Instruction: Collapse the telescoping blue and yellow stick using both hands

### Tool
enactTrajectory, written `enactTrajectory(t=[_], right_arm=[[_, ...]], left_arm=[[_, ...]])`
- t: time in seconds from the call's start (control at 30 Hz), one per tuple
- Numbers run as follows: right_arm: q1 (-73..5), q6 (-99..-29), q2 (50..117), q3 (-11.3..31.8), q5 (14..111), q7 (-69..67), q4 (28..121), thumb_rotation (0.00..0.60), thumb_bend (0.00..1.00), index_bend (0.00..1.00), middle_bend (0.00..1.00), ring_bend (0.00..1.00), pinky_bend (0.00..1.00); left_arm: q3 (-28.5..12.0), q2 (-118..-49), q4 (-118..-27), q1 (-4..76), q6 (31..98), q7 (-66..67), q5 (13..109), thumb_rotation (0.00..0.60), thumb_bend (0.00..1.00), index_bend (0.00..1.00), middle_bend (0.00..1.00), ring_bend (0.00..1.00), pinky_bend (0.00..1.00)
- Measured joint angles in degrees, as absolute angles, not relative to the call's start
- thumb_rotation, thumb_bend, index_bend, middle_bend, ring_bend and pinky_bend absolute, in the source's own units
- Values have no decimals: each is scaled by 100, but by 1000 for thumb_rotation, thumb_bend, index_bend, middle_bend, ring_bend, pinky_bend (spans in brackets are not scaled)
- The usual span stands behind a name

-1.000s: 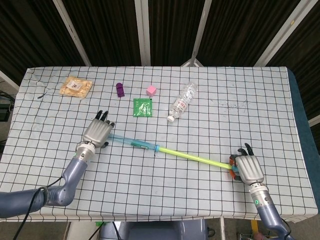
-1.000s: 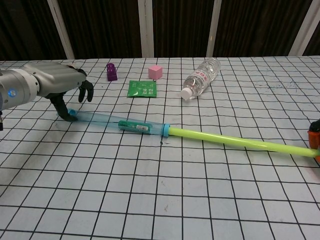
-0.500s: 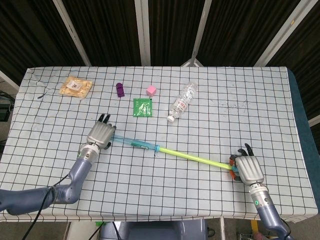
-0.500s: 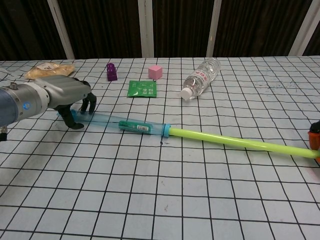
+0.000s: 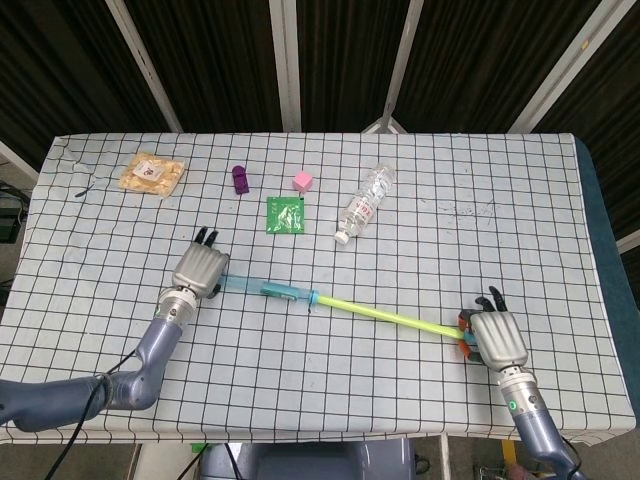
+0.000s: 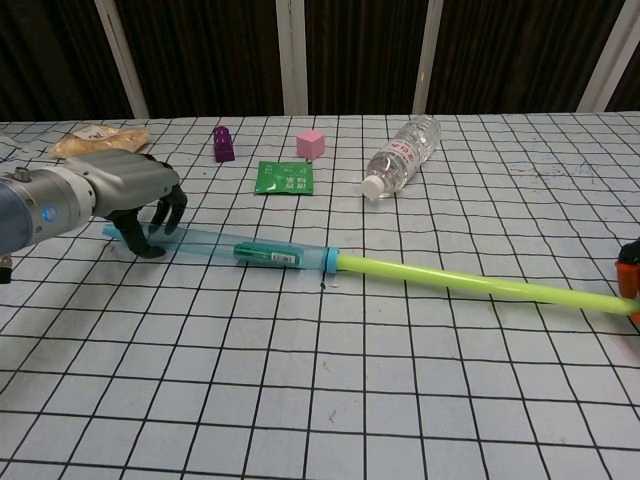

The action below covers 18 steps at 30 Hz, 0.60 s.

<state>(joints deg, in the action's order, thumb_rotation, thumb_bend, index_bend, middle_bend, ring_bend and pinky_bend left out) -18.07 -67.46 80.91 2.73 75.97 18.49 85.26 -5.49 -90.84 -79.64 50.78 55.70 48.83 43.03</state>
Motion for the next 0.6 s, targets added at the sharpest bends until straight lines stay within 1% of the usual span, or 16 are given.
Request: enactTrajectory(t=[0.3,0.6], right_arm=[[-1800,-6813,8113,267,7673,1834,8552,600,472,774,586,226,0],[-1815,-6874,8145,289,7760,1786,8610,600,471,775,586,226,0]], left_arm=[[-536,-8927,-8262,5033,5704,4795,4469,600,460,556,619,118,0],[-468,-8437,-8955,4968,5827,4860,4448,600,460,562,625,118,0]])
